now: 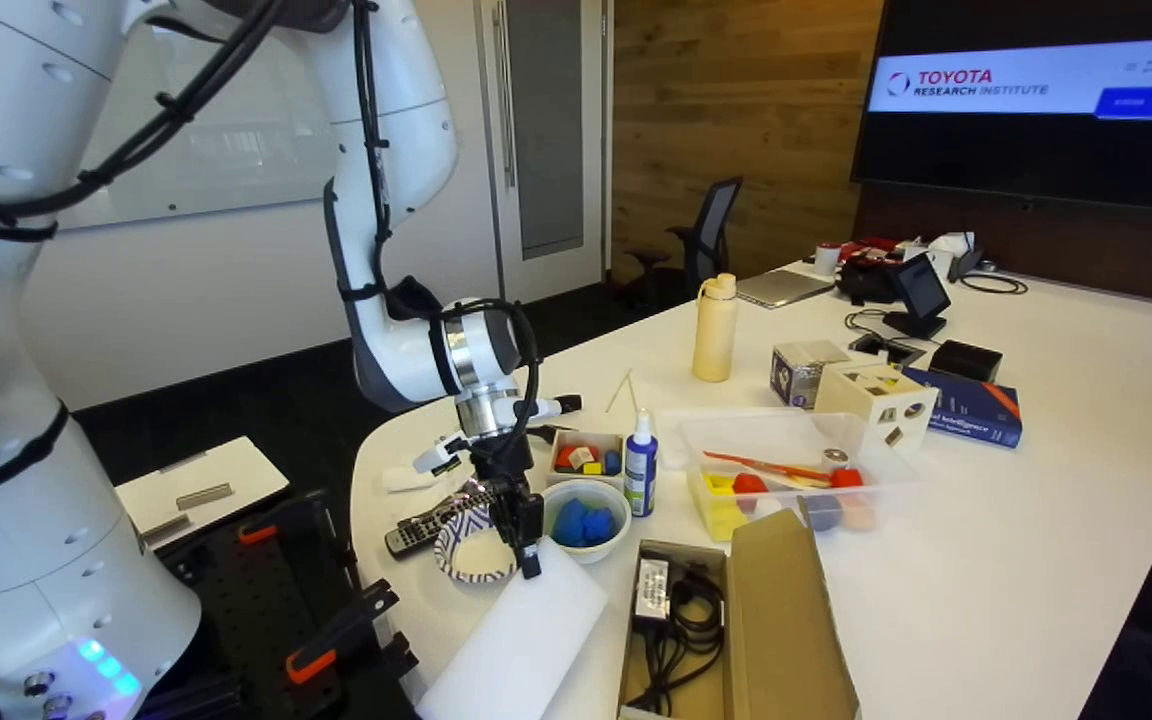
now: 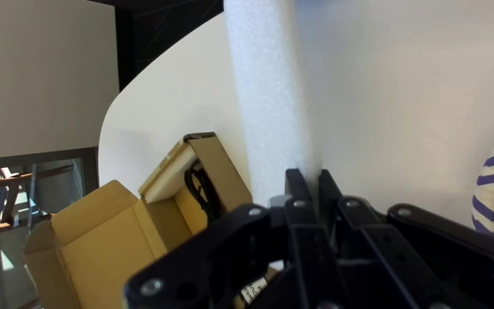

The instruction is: Remove the white paper from the box and put it on the table

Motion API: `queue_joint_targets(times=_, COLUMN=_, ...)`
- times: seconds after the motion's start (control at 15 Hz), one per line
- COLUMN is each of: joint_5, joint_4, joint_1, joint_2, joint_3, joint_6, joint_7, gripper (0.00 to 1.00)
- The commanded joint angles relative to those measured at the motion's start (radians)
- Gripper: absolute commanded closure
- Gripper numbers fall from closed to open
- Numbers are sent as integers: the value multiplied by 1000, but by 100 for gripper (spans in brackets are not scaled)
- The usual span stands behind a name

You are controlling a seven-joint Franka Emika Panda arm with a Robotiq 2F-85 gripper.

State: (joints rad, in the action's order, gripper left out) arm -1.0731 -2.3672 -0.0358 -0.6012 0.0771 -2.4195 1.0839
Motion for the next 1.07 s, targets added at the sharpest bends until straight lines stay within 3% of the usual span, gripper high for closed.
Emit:
queue_joint_targets(times=0.0, joint_5=-40, joint_4=60, joint_1=-1, joint_2=-73, joint_3=22, joint_6=-54, joint_7=16, gripper=97)
queue_joint_targets(times=0.07, joint_5=-45, joint_4=73, joint_1=-2, joint_2=-88, joint_3=26, joint_6=-63, joint_7=16, gripper=97)
queue_joint_targets(times=0.13, joint_5=-46, joint_4=83, joint_1=1, joint_2=-99, joint_3=28, joint_6=-78, joint_7=12, gripper=65)
queue_joint_targets(times=0.27, joint_5=-41, joint_4=94, joint_1=6, joint_2=-113, joint_3=31, joint_6=-104, joint_7=3, gripper=57)
queue_joint_targets(times=0.73, joint_5=9, joint_4=7, joint_1=95, joint_2=-10, joint_3=31, joint_6=-291, joint_7=-221, gripper=4)
queue_joint_targets(times=0.93, joint_5=145, joint_4=-10, joint_1=153, joint_2=54, joint_3=25, joint_6=-291, joint_7=-395, gripper=0)
queue_joint_targets(times=1.0, joint_5=180, joint_4=-9, joint_1=220, joint_2=81, joint_3=-21, joint_6=-263, joint_7=-457, gripper=0)
